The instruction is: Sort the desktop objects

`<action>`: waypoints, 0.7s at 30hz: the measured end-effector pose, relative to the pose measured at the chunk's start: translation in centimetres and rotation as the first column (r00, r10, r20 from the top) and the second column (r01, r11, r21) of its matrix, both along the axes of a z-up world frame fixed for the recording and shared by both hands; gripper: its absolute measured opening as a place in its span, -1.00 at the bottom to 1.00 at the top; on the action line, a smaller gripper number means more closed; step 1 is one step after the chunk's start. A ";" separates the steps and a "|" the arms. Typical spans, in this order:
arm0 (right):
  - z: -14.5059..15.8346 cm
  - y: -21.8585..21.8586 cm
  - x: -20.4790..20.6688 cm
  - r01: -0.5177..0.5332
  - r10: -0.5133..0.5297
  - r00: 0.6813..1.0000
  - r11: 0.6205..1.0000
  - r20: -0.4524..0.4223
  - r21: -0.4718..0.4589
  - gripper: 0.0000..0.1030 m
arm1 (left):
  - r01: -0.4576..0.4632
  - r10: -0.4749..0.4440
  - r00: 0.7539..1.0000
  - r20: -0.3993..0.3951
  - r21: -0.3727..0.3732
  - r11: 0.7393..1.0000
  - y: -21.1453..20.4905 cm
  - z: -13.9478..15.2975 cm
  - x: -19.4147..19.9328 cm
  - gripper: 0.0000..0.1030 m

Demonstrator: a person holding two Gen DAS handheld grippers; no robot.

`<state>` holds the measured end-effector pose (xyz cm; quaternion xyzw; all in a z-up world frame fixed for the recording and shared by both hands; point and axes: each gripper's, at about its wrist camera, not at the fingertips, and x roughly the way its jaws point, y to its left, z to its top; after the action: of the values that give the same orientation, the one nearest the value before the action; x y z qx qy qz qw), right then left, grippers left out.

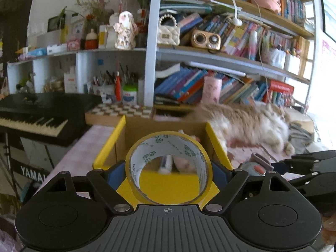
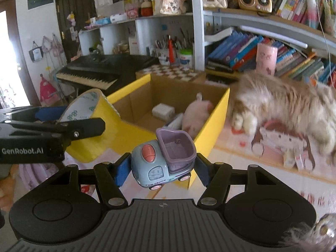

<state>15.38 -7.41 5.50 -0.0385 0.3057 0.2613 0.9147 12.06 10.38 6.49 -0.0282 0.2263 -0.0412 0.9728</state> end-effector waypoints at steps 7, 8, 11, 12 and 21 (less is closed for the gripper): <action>0.5 -0.2 4.6 -0.003 0.004 0.999 1.000 0.038 -0.019 0.18 | -0.024 0.024 0.999 0.021 0.000 1.000 0.0 0.0 4.4 0.66; 0.6 -0.3 5.3 -0.001 0.002 0.999 1.000 0.047 -0.023 0.18 | -0.027 0.027 0.999 0.023 0.000 1.000 -0.1 0.0 5.0 0.66; 0.9 -0.7 7.3 0.015 -0.013 0.998 0.999 0.069 -0.036 0.18 | -0.034 0.034 0.999 0.020 0.004 0.999 -0.4 -0.3 6.7 0.66; 0.9 -1.0 8.0 0.020 -0.018 0.997 0.999 0.070 -0.037 0.18 | -0.035 0.035 0.999 0.017 0.008 0.999 -0.5 -0.5 7.2 0.66; 0.8 -1.6 13.8 0.017 -0.016 0.998 1.000 0.062 -0.021 0.18 | -0.036 0.040 0.997 -0.072 0.061 0.998 -1.5 -3.0 11.8 0.66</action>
<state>29.22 -8.97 6.33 -0.0539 0.2805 0.2491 0.9254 23.86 8.85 3.48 -0.0050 0.2623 -0.0148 0.9649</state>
